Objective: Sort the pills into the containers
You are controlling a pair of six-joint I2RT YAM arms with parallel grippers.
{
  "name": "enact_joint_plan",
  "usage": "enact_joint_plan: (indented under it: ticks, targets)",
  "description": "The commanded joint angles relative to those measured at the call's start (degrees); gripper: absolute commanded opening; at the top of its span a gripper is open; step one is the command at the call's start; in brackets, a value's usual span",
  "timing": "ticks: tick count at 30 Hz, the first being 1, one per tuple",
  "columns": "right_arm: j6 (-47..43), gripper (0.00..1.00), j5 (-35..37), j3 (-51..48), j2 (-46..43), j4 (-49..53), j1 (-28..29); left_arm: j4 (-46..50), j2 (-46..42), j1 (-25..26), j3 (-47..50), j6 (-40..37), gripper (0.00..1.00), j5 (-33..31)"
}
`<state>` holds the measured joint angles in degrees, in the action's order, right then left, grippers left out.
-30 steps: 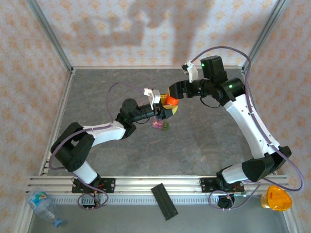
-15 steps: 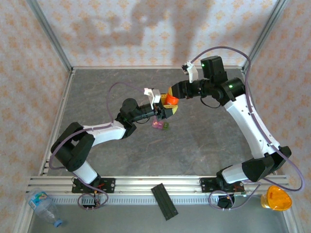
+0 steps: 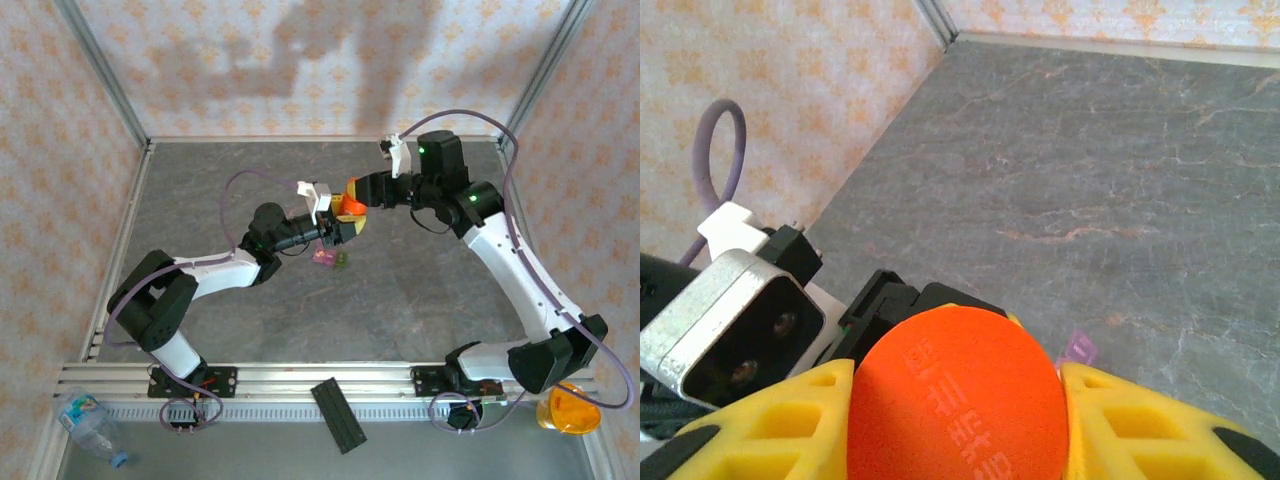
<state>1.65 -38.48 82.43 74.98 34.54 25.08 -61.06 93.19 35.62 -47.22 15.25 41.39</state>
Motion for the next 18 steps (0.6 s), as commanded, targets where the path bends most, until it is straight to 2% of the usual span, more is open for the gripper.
enact_joint_plan:
  ticks: [1, 5, 10, 14, 18]
  targets:
    - [4.5, 0.4, 5.0, -3.3, -0.3, -0.1, 2.3, -7.0, -0.7, -0.5, -1.7, -0.2, 0.0, -5.7]
    - [8.7, 0.39, 10.0, -4.9, 1.1, -1.5, 4.9, -4.4, -2.3, -0.2, -0.9, -5.6, 0.0, -10.8]
    - [14.9, 0.38, 15.5, -7.5, 3.1, -4.8, 7.7, 1.3, -5.3, 1.4, 0.4, -16.7, 0.0, -19.2]
    - [17.6, 0.38, 16.0, -8.5, 4.9, -6.6, 8.6, 3.1, -6.6, 2.7, 1.4, -23.1, 0.0, -25.0]
    - [19.3, 0.38, 15.4, -8.4, 6.3, -8.0, 9.0, 0.1, -6.5, 3.2, 3.0, -25.3, 0.0, -27.7]
